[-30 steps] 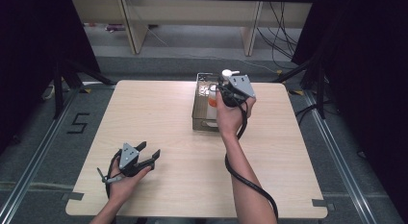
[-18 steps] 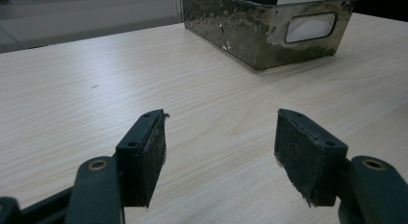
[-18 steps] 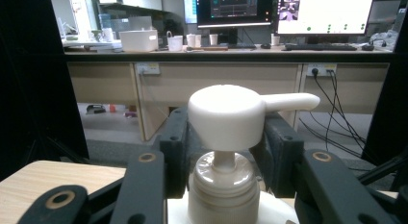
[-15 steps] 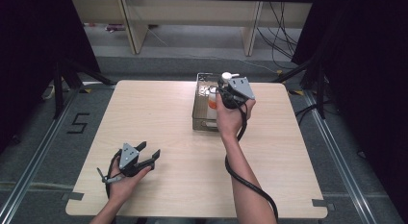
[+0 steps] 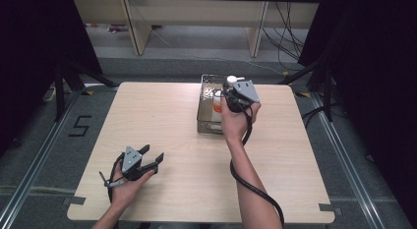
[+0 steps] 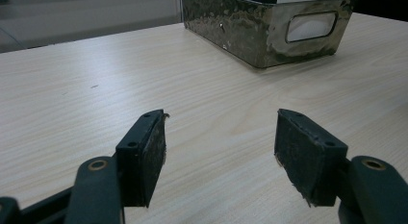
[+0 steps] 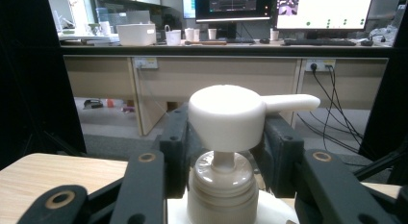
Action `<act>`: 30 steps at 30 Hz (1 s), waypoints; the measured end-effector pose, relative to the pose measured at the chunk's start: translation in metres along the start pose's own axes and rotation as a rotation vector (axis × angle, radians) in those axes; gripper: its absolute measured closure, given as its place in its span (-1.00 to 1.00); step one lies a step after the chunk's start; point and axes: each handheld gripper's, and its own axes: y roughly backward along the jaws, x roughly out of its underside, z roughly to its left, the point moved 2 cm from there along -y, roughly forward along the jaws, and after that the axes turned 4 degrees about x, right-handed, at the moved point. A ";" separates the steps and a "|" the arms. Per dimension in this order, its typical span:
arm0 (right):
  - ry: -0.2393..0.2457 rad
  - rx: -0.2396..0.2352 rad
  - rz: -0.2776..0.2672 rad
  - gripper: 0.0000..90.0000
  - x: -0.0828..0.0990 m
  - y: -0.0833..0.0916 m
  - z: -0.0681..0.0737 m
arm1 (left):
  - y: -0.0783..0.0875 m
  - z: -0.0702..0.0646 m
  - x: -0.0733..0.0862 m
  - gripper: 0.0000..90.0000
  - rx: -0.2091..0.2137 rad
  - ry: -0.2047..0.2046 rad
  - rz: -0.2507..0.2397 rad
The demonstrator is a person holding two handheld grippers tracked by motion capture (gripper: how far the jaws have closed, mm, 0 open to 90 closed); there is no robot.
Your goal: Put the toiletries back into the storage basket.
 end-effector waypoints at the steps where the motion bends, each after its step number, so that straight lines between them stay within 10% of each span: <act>1: 0.010 -0.001 -0.009 0.34 0.000 -0.001 0.000 | 0.000 0.000 0.000 -0.22 0.000 0.000 0.000; 16: 0.060 -0.034 0.016 0.24 0.000 -0.005 0.007 | 0.000 -0.001 0.000 -0.22 0.001 -0.001 0.002; 30: 0.070 -0.067 0.055 -0.24 -0.006 0.004 -0.002 | 0.000 -0.001 0.000 -0.22 -0.001 0.002 0.003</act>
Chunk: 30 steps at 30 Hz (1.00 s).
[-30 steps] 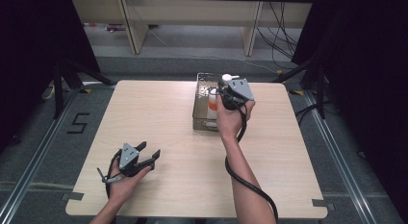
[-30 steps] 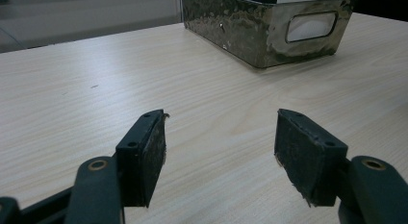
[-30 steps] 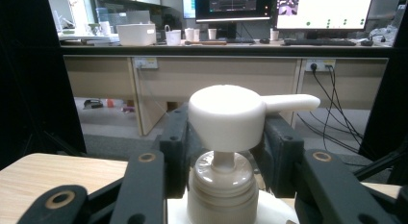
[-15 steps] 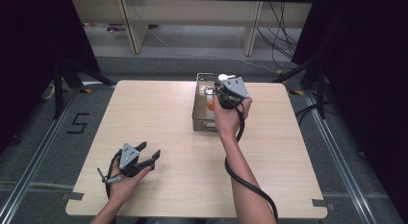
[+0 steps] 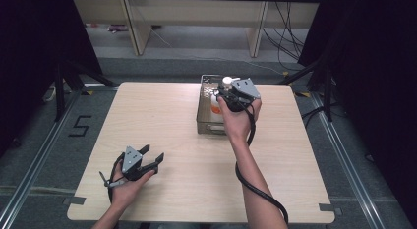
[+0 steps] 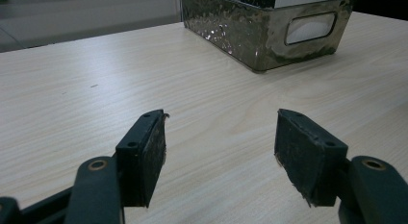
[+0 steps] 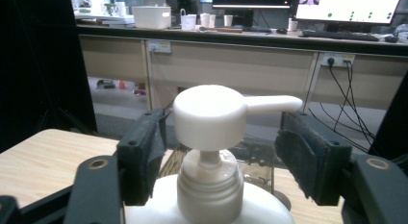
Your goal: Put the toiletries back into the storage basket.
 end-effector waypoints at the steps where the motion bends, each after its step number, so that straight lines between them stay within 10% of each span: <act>1: 0.019 -0.007 -0.004 -0.26 0.000 0.001 -0.001 | 0.000 0.000 0.000 -0.22 0.000 0.000 0.000; 30: 0.025 -0.139 0.114 -0.32 0.041 0.062 -0.037 | -0.001 -0.001 0.000 -0.22 -0.003 -0.003 -0.005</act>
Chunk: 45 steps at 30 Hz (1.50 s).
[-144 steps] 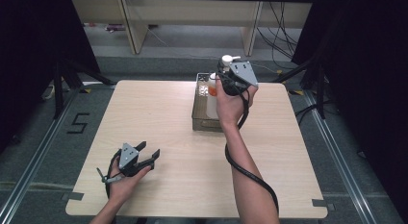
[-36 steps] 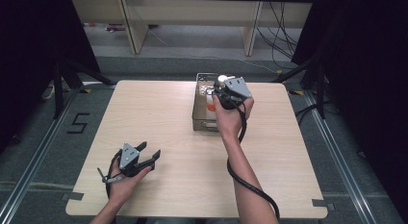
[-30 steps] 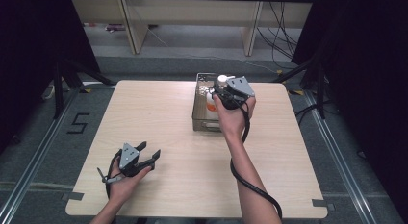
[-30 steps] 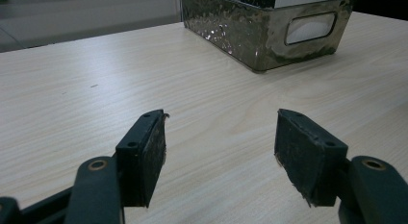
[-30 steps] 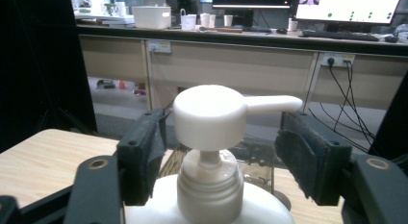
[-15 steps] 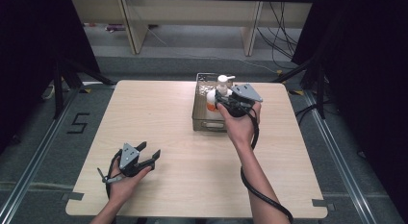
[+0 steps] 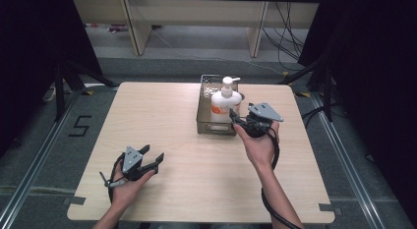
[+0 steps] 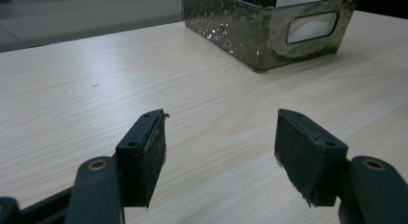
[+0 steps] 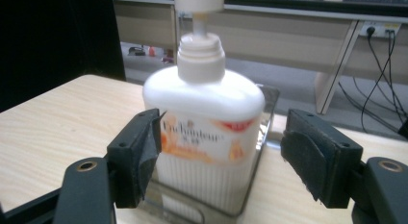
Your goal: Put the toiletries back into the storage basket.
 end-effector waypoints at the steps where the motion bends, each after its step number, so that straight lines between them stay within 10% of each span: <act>1: 0.000 0.000 0.000 -0.32 0.000 0.000 0.000 | 0.000 0.000 0.000 -0.22 0.000 0.000 0.000; 45: -0.036 0.116 0.130 -0.30 0.106 0.074 -0.085 | 0.000 0.000 0.000 -0.22 -0.009 0.006 -0.001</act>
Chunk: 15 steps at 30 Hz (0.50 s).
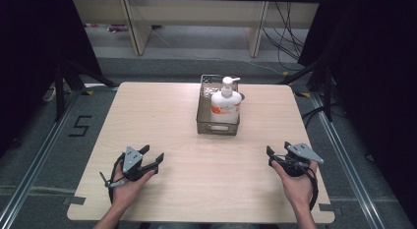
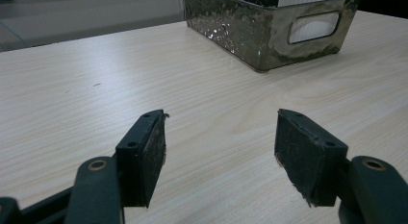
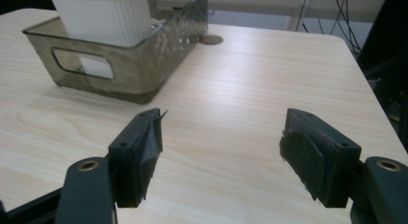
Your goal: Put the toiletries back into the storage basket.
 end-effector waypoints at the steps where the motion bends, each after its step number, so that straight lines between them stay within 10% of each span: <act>1: -0.006 -0.003 0.031 -0.30 0.002 0.003 -0.002 | 0.000 0.000 0.000 -0.22 0.000 0.001 0.000; 6: -0.067 0.016 0.035 -0.27 0.019 0.006 -0.007 | 0.000 0.000 0.000 -0.22 0.000 0.003 0.000; 15: -0.035 0.047 -0.033 -0.23 0.039 0.010 -0.007 | 0.000 0.000 0.000 -0.23 0.002 0.004 0.002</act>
